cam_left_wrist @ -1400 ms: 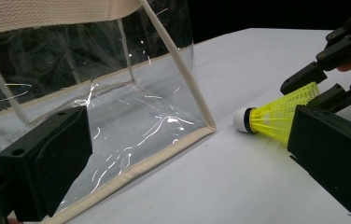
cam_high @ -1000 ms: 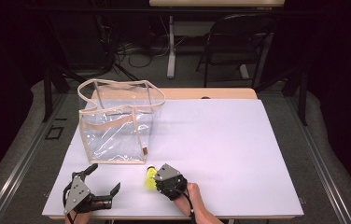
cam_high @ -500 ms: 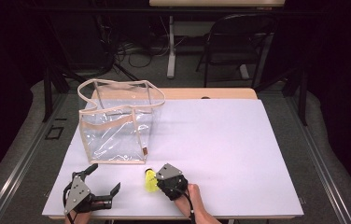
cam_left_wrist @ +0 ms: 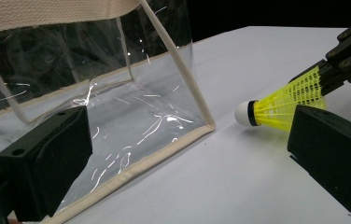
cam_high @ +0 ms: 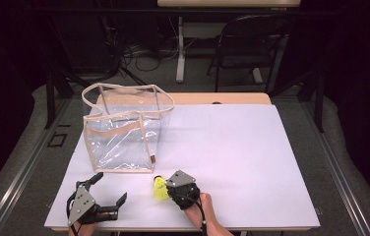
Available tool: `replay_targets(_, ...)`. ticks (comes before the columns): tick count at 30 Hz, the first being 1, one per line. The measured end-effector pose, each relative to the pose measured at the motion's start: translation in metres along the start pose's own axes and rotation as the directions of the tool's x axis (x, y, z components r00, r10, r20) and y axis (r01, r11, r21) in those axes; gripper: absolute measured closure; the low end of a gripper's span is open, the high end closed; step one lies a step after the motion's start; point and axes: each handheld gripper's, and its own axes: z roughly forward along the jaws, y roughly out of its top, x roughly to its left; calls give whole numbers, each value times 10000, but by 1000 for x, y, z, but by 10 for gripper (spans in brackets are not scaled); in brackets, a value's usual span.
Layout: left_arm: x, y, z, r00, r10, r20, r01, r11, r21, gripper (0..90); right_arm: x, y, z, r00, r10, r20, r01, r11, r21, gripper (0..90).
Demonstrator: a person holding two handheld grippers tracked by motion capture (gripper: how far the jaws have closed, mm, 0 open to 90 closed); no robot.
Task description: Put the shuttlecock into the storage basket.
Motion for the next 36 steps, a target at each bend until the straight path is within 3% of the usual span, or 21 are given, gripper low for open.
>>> replay_targets(36, 0, 1, 0, 9999, -38, 100, 38, 10000, -43, 0, -26, 3, -17, 9985, 374, 405, -359, 9987, -366, 890)
